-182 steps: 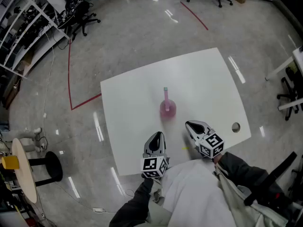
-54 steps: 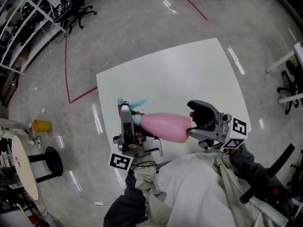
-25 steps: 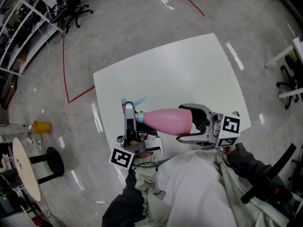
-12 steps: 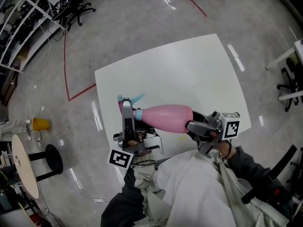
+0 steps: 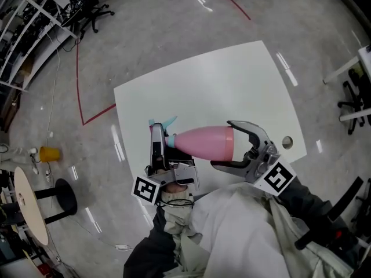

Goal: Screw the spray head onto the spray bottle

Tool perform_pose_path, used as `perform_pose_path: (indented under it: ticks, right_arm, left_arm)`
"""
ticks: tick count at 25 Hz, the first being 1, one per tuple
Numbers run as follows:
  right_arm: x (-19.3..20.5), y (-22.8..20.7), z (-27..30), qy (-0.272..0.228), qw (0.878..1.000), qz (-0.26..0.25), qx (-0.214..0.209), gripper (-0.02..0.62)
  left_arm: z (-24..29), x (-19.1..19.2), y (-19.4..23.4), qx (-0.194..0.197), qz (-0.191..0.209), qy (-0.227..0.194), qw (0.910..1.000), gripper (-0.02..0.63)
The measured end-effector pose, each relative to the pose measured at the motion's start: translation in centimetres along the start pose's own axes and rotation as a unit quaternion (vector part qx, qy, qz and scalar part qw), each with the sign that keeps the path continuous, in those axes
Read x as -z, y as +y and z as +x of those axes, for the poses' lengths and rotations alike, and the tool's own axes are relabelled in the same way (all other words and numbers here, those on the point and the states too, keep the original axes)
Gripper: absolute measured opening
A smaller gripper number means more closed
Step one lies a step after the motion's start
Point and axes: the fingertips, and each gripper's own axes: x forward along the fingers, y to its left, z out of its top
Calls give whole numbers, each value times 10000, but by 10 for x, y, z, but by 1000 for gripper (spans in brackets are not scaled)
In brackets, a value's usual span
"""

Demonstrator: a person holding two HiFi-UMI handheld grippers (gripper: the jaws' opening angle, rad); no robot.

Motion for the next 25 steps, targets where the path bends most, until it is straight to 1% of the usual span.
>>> perform_pose_path:
  ticks: [1,2,3,4,5,6,7,8,9,10,11,12,13,14,15,16,17,18,19,20,22,25]
  right_arm:
    - [1,-5,-1,-50,9979,636,-69,408]
    - [1,-11,0,-158,9906,1349,-178,408]
    - [4,-16,3,-245,9758,2142,-355,408]
    - [10,-17,5,-243,9502,3049,-600,408]
    - [19,-15,7,-185,9129,3978,-895,408]
    - [27,-11,8,-134,8703,4777,-1196,408]
    - [33,-7,9,-123,8314,5363,-1451,408]
    - [36,-6,8,-194,8025,5745,-1601,408]
    - [37,-9,6,-382,7849,5969,-1618,407]
    - [35,-15,2,-677,7786,6050,-1523,407]
    - [31,-24,-2,-1003,7859,5949,-1357,407]
    - [25,-31,-6,-1252,8092,5623,-1159,407]
    - [21,-34,-9,-1341,8450,5085,-966,407]
    - [17,-33,-10,-1263,8857,4394,-804,407]
    - [14,-28,-10,-1068,9235,3624,-671,407]
    - [11,-21,-6,-829,9535,2845,-542,407]
    - [8,-15,-2,-626,9741,2135,-399,407]
    - [3,-11,2,-507,9856,1592,-255,407]
    - [-1,-8,5,-481,9903,1295,-135,407]
    - [-4,-9,6,-527,9908,1244,-65,407]
    - [-7,-14,6,-644,9873,1448,-107,407]
    - [3,-17,7,-459,9817,1808,-375,407]
  left_arm:
    - [1,2,-8,232,207,43,9995,75]
    - [1,3,-19,502,530,103,9973,74]
    - [2,5,-31,786,926,185,9924,74]
    - [2,8,-42,1061,1320,289,9851,74]
    - [2,12,-52,1299,1637,415,9770,74]
    - [3,16,-58,1460,1845,542,9704,77]
    - [3,20,-60,1520,1958,639,9667,96]
    - [4,22,-59,1473,1996,671,9664,109]
    - [4,20,-54,1320,1937,608,9702,107]
    - [4,12,-45,1085,1735,436,9779,98]
    - [2,2,-33,813,1380,180,9869,94]
    - [0,-10,-20,558,930,-109,9940,92]
    - [-3,-19,-9,351,483,-373,9975,92]
    - [-5,-26,0,189,118,-576,9981,91]
    - [-6,-31,7,65,-137,-710,9974,91]
    - [-6,-33,9,-17,-286,-774,9966,91]
    - [-5,-32,9,-50,-330,-770,9965,91]
    - [-4,-27,5,-33,-258,-703,9972,91]
    - [-1,-21,0,24,-73,-591,9982,91]
    - [1,-13,-7,106,187,-470,9987,91]
    - [2,-4,-19,302,676,-302,9968,86]
    - [2,1,-36,628,1288,-119,9896,87]
